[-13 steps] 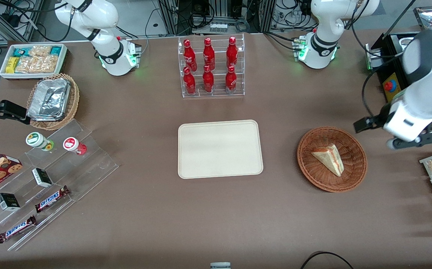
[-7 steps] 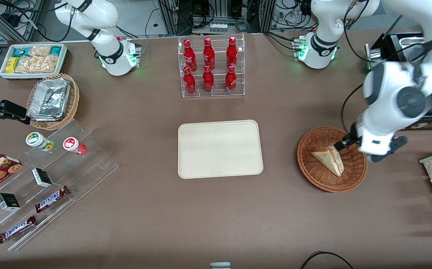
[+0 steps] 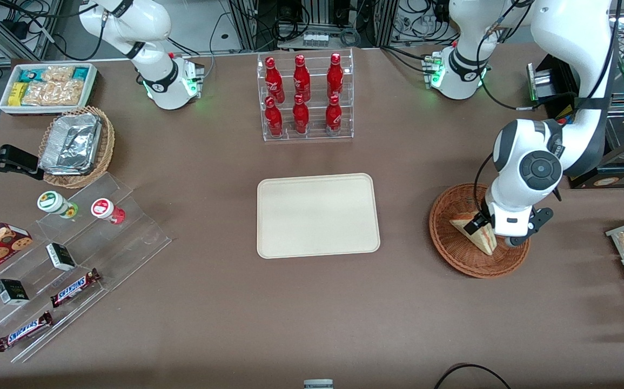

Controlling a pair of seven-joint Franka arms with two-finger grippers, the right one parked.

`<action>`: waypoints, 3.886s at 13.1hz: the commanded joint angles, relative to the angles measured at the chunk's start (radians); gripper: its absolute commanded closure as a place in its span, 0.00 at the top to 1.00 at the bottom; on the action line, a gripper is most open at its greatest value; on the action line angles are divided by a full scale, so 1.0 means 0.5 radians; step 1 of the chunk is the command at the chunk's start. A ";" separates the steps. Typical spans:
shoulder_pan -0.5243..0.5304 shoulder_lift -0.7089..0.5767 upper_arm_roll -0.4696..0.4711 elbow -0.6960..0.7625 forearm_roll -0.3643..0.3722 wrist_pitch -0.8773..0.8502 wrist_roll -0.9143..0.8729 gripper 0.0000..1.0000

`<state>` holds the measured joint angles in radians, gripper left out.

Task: Place sandwich from basket to tray
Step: 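Move the left gripper over the wrapped sandwich in the wicker basket, then lower the left gripper onto the sandwich and close on it, then lift the sandwich up out of the basket with the left gripper, then carry the sandwich over the cream tray and lower it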

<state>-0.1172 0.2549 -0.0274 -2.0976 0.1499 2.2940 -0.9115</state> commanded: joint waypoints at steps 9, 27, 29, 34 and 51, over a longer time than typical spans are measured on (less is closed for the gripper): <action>0.081 -0.004 -0.010 -0.284 -0.005 0.437 -0.091 1.00; -0.017 -0.120 -0.144 0.880 -0.222 -1.175 0.301 0.00; -0.038 -0.056 -0.212 1.151 -0.388 -1.345 0.310 0.00; -0.222 0.112 -0.497 1.265 -0.370 -1.327 0.277 0.00; -0.977 1.085 -0.485 1.370 0.081 -0.391 -0.137 0.00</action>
<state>-0.5802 0.7695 -0.2806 -1.4478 0.1603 2.0962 -0.9510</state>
